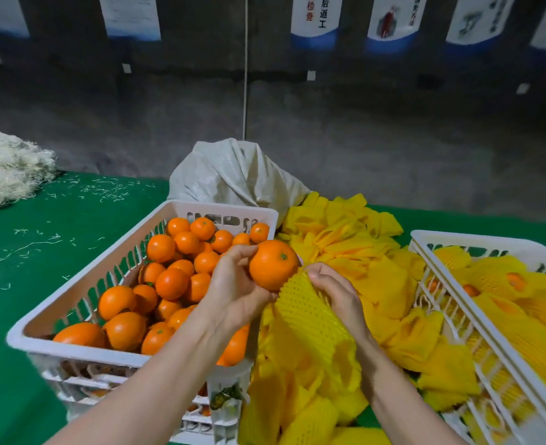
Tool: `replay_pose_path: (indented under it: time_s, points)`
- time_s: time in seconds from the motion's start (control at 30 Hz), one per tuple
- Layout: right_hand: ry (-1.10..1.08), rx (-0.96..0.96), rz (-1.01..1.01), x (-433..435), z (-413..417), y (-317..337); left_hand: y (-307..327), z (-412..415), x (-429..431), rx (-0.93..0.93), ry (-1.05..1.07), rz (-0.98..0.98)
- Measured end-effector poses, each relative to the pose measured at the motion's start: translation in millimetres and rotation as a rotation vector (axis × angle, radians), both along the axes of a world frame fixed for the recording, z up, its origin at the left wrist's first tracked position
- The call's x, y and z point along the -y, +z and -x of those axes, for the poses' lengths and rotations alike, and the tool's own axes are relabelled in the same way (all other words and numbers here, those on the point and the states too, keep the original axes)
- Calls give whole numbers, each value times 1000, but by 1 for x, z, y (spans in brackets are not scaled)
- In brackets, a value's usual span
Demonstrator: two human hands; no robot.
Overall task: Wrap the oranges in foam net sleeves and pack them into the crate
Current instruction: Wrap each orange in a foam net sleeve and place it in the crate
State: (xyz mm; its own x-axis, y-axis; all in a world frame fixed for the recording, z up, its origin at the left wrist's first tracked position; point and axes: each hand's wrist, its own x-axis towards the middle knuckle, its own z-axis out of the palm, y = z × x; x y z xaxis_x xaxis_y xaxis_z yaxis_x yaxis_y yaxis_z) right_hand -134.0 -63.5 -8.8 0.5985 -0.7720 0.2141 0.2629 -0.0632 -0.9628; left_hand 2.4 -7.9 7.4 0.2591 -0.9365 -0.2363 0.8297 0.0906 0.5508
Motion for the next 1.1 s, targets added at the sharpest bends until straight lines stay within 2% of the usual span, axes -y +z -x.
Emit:
replay_pose_path:
  time_s: [0.07,0.17,0.4,0.53,0.63,0.7,0.77,0.87,0.97,1.03,1.1]
  points:
    - [-98,79,-12,7,17,1,-2,11,4,-1,9,32]
    - [-157,-11,107,15,33,-1,-3,27,12,21,-5,28]
    - [-174,-153,216,16,49,-8,-7,69,36,53,65,9]
    - [-247,-287,428,17,57,-14,-14,88,48,201,116,11]
    - [-319,-318,504,15,64,-19,-16,98,54,299,210,-2]
    - [-336,-346,510,14,73,-22,-18,101,55,331,225,-25]
    - [-330,-293,451,16,82,-17,-22,101,53,319,228,-71]
    - [-152,-84,161,24,87,4,-25,108,44,196,130,-65]
    - [29,-36,6,25,85,13,-29,121,44,76,96,17]
    - [-43,-120,79,23,82,7,-29,128,46,93,110,-12]
    - [-219,-201,297,26,83,0,-31,136,45,153,124,-32]
